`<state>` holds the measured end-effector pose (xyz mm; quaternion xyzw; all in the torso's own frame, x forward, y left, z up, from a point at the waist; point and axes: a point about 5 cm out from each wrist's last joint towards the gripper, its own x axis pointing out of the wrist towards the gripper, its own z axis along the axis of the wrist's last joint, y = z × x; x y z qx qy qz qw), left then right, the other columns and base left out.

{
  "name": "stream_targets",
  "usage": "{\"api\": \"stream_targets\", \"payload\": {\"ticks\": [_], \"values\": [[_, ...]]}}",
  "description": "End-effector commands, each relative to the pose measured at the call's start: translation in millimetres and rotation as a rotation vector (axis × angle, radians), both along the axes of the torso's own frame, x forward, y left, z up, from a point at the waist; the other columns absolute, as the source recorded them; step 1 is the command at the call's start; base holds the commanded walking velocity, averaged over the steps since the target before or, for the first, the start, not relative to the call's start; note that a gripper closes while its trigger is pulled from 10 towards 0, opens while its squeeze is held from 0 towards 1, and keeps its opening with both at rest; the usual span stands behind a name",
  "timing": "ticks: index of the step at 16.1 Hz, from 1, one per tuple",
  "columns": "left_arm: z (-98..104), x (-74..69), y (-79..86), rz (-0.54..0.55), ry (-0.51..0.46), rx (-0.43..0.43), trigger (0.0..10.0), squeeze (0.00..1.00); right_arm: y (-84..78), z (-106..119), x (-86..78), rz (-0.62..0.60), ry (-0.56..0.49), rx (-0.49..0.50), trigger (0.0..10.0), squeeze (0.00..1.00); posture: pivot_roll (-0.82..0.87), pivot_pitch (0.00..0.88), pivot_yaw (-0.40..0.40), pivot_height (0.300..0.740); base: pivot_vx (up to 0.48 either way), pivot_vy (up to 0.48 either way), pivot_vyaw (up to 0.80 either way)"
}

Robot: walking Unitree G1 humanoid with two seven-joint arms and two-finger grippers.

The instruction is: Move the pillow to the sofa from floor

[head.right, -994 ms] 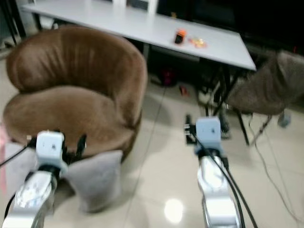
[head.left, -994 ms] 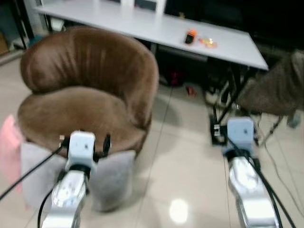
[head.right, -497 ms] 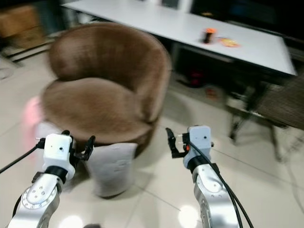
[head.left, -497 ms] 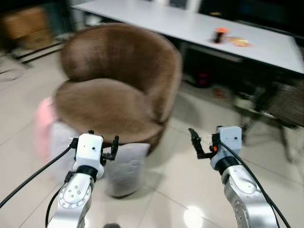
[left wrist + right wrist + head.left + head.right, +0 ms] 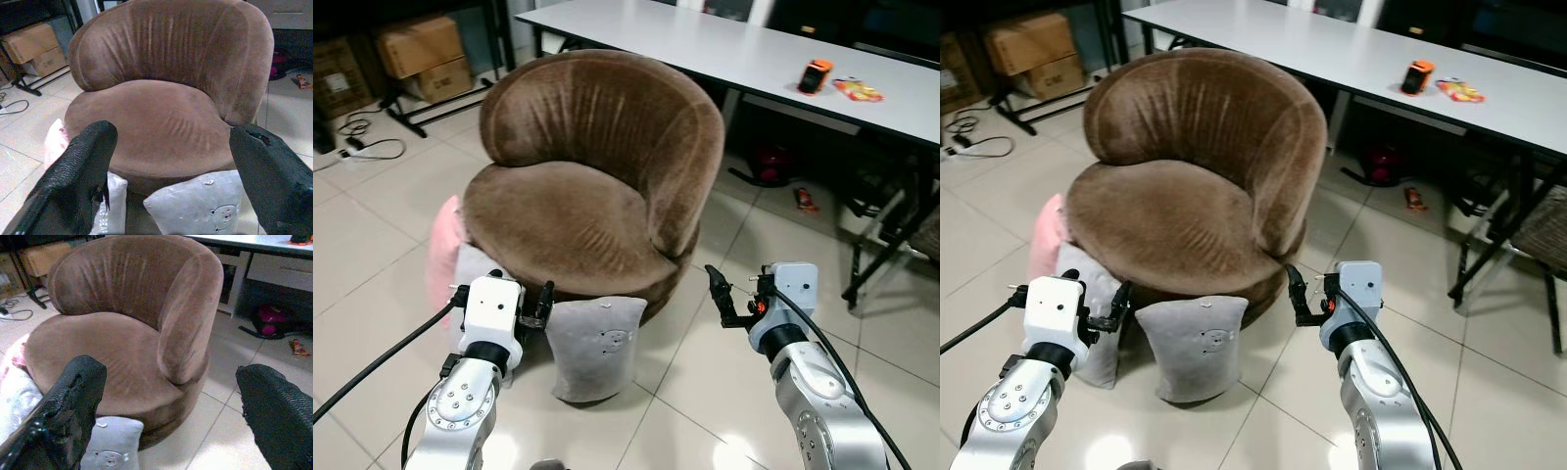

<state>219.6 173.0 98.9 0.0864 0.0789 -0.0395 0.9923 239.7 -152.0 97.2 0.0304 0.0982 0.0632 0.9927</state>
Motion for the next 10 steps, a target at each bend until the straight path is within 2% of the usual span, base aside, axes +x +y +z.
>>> {"api": "stream_targets", "payload": {"ticks": [1, 2, 5, 10], "values": [[3.7, -0.4, -1.9, -0.012, -0.015, -0.006, 10.0, 0.01, 0.9, 2.1, -0.1, 0.021, -0.009, -0.046, 10.0, 0.00, 0.02, 0.000, -0.079, 0.740, 0.247, 0.000, 0.00], [3.7, -0.5, -1.9, -0.012, -0.015, -0.007, 10.0, 0.02, 2.0, 1.9, -0.2, 0.031, -0.008, -0.043, 10.0, 0.00, 0.02, 0.000, -0.079, 0.740, 0.259, 0.000, 0.00], [3.9, -1.0, -1.0, -0.005, -0.016, -0.010, 10.0, 0.01, 3.2, 5.2, 2.5, 0.031, -0.024, -0.044, 10.0, 0.00, 0.03, 0.000, -0.086, 0.740, 0.264, 0.000, 0.78], [4.5, 0.0, -0.3, -0.003, -0.019, -0.011, 10.0, 0.01, 0.4, 4.9, 4.8, -0.013, -0.023, 0.002, 10.0, 0.00, 0.03, 0.000, -0.082, 0.740, 0.263, 0.000, 0.00]]}}
